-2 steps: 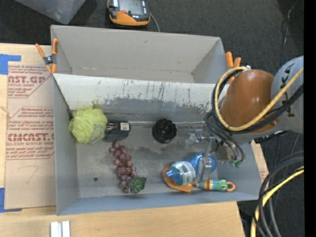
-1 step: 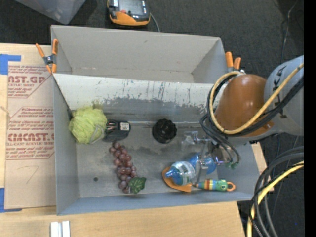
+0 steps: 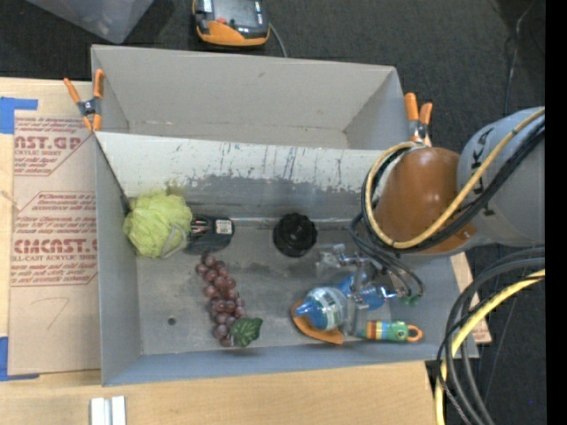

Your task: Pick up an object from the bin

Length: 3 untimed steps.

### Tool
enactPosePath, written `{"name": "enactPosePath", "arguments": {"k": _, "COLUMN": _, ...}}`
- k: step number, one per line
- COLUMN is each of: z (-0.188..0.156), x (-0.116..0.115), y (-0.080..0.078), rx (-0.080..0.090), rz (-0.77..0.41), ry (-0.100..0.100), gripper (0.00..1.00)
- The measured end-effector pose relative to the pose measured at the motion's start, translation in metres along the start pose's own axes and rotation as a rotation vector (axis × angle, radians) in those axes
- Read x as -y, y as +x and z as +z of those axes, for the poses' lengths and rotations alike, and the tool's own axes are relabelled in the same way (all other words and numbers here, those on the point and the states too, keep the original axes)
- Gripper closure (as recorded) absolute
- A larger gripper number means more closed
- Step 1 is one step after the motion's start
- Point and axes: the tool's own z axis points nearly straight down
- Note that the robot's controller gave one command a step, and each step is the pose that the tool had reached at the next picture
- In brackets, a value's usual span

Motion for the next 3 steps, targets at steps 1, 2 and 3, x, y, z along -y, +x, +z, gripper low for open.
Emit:
{"name": "enactPosePath", "arguments": {"k": 1, "z": 0.018, "x": -0.008, "y": 0.008, "rx": -0.004, "rz": -0.127, "ry": -0.002, "gripper": 0.0}}
{"name": "enactPosePath", "arguments": {"k": 2, "z": 0.018, "x": 0.003, "y": -0.007, "rx": 0.002, "rz": -0.033, "ry": -0.001, "gripper": 0.0}}
{"name": "enactPosePath", "arguments": {"k": 3, "z": 0.028, "x": 0.001, "y": 0.003, "rx": -0.003, "rz": -0.079, "ry": -0.002, "gripper": 0.0}}
